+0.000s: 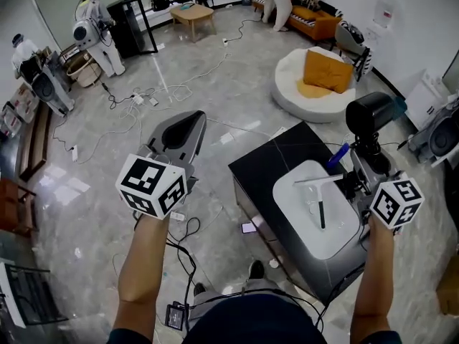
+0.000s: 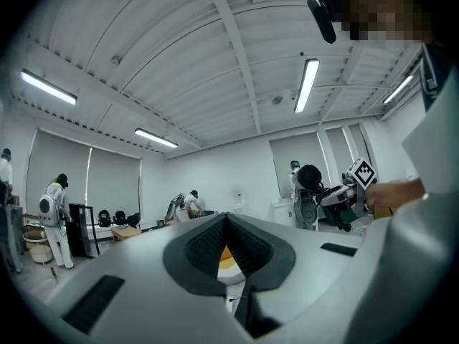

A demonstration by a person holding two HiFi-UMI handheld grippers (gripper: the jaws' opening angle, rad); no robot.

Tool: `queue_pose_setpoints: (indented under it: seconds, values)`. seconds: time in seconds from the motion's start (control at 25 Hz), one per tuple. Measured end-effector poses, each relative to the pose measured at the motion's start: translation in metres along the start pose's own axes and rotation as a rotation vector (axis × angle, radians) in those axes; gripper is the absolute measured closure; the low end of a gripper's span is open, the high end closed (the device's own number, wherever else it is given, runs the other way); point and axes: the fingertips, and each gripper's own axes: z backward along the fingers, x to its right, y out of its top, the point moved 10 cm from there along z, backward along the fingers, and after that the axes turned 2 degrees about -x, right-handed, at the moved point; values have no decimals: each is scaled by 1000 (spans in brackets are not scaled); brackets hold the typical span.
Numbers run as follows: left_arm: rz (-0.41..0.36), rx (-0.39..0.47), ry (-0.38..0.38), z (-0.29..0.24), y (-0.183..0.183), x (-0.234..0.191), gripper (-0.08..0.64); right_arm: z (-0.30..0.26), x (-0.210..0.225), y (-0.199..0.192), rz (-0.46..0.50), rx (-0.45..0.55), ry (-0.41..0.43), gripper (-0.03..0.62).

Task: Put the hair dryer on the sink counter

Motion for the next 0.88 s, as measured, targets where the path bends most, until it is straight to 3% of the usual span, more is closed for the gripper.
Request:
queue_pose_setpoints:
  seconds: [0.28, 0.88]
  values:
    - [19, -26, 68, 8, -8, -8, 554, -42, -1, 1, 2, -36, 76, 422]
    - [71, -103, 173, 34, -61, -13, 554, -109, -18, -43, -7, -132, 205, 422]
